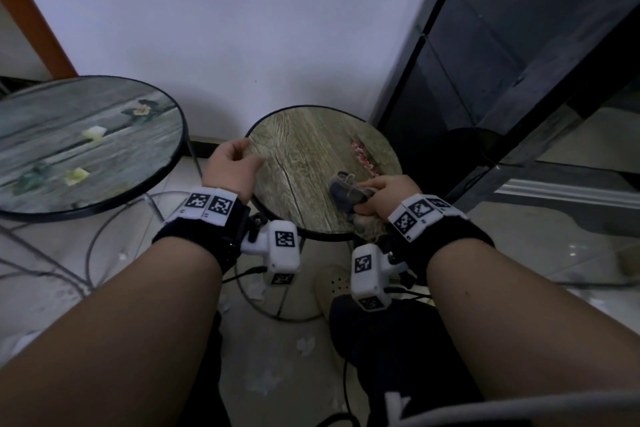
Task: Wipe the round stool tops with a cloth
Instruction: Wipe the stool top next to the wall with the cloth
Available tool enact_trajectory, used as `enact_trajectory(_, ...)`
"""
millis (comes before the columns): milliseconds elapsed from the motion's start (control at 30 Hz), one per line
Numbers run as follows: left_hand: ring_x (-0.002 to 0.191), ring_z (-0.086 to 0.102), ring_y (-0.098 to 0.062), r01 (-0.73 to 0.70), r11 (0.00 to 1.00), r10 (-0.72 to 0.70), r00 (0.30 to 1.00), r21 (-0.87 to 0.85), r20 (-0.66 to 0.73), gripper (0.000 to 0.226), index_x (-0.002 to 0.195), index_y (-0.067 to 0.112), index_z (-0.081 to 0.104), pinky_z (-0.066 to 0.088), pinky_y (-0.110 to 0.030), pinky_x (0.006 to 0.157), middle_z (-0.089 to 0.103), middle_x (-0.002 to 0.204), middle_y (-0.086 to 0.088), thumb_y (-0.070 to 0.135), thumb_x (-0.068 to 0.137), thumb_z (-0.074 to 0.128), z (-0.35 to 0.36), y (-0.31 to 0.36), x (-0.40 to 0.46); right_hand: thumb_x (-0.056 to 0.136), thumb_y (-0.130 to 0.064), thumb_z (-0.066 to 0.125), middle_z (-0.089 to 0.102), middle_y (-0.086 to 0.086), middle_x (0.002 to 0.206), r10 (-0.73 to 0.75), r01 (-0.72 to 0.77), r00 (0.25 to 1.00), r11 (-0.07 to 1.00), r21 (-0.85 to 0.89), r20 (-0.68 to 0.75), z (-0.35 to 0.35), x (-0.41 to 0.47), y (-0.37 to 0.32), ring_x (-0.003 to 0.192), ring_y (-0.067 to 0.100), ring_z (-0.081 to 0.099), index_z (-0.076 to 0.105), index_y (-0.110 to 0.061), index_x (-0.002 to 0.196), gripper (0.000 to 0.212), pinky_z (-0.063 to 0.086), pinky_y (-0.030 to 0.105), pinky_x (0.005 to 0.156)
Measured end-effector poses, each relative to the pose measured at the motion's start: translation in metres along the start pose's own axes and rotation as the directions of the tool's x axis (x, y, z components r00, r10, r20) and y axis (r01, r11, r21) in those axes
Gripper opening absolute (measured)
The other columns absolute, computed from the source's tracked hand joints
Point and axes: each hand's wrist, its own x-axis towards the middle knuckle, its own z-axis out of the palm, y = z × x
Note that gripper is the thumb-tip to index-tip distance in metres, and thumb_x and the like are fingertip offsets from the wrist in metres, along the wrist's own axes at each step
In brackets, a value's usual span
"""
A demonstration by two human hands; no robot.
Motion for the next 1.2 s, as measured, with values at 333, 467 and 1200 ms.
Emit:
enact_trajectory(333, 0.121, 0.051, -0.021, 0.020, 0.989, -0.022, 1.000, 0.143, 0.011, 0.056, 0.137, 0.010, 0.046, 0.037, -0.029, 0.101, 0.054, 0.133, -0.006, 0.024, 0.086, 0.062, 0.009, 0.007, 0.015, 0.077, -0.006, 0.073, 0.061, -0.004, 0.099, 0.012, -0.013, 0.999, 1.000, -0.028, -0.035, 0.002, 0.011, 0.002, 0.094, 0.010, 0.054, 0.068, -0.019, 0.115, 0.041, 0.043, 0.023, 0.080)
enact_trajectory(467, 0.117, 0.052, -0.021, 0.024, 0.983, -0.026, 1.000, 0.181, 0.013, 0.052, 0.134, 0.009, 0.049, 0.038, -0.027, 0.096, 0.057, 0.129, -0.006, 0.025, 0.086, 0.061, 0.009, 0.007, 0.022, 0.076, -0.006, 0.074, 0.062, -0.004, 0.098, 0.020, -0.020, 0.999, 0.999, -0.026, -0.028, 0.001, 0.016, 0.000, 0.094, 0.011, 0.055, 0.069, -0.019, 0.112, 0.039, 0.045, 0.024, 0.081)
enact_trajectory(1200, 0.118, 0.052, -0.021, 0.035, 0.959, -0.053, 0.997, 0.282, 0.056, 0.046, 0.129, 0.009, 0.055, 0.034, -0.023, 0.089, 0.057, 0.129, -0.006, 0.029, 0.088, 0.059, -0.004, 0.010, 0.048, 0.076, -0.008, 0.075, 0.064, -0.001, 0.119, -0.028, 0.024, 0.999, 0.991, -0.129, -0.026, 0.003, 0.055, -0.039, 0.097, 0.009, 0.053, 0.068, -0.015, 0.115, 0.040, 0.039, 0.018, 0.079)
